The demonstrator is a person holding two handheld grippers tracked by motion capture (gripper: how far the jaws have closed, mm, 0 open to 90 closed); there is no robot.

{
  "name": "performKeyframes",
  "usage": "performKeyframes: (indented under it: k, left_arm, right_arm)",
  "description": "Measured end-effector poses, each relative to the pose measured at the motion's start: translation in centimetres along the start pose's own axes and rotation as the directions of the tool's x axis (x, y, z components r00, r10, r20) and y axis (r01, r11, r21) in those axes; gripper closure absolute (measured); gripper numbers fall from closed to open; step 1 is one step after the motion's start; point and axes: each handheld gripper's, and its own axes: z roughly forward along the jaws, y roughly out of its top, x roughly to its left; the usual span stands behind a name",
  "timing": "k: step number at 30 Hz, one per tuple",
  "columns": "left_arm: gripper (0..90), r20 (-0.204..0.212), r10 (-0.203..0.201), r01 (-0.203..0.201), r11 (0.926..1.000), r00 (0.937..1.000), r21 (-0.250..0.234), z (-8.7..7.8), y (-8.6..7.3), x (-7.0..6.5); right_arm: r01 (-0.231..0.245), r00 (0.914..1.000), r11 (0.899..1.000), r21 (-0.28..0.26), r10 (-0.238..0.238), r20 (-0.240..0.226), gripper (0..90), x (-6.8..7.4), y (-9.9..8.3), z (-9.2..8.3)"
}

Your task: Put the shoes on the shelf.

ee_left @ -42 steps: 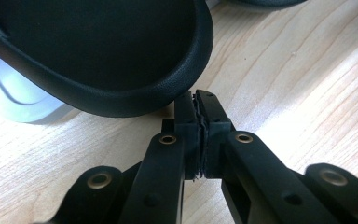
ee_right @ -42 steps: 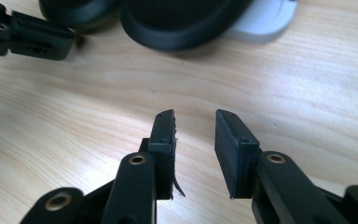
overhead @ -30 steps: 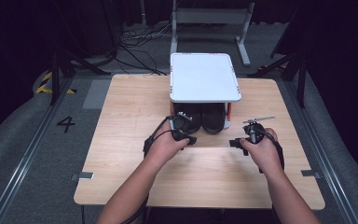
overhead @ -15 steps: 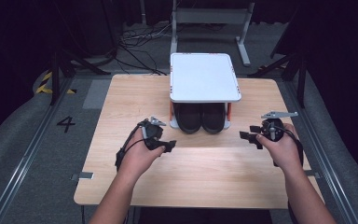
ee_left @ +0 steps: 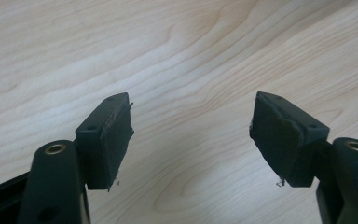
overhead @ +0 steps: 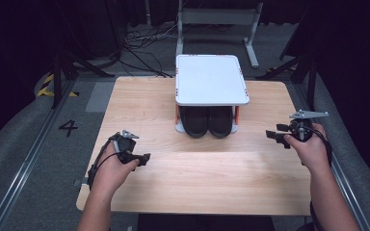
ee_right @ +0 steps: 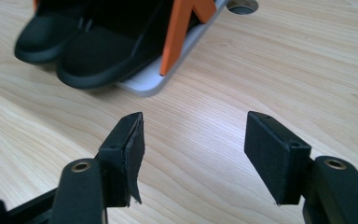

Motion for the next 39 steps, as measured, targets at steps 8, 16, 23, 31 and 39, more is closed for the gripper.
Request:
performKeyframes:
  k: [8,16,23,31,39]
  left_arm:
    - [25.4,0.012,-0.016,0.017,0.9994,0.9998,-0.031,0.6,-0.5,2.4]
    - [17.7,0.001,-0.025,0.025,0.9962,0.9997,-0.083,2.2,-0.8,4.2]
    - [16.6,-0.028,-0.057,0.053,0.9922,0.9980,-0.112,3.6,-1.2,4.9]
    - [16.6,-0.090,-0.086,0.071,0.9837,0.9922,-0.165,5.1,-1.1,4.6]
    - [17.2,-0.080,-0.117,0.097,0.9704,0.9899,-0.221,5.5,-1.1,4.7]
  right_arm:
    - [0.081,0.9959,0.996,0.039,-0.082,0.039,35.3,-2.1,-1.6,0.3]
    - [0.061,0.9968,0.998,0.026,-0.062,0.049,25.2,-3.6,-3.5,1.5]
    - [0.061,0.9976,0.998,0.028,-0.062,0.030,17.3,-4.0,-4.9,3.1]
    - [0.027,0.9983,1.000,0.003,-0.027,0.052,17.3,-3.9,-5.9,4.9]
    - [0.025,0.9980,1.000,0.002,-0.025,0.057,17.3,-3.7,-6.3,5.3]
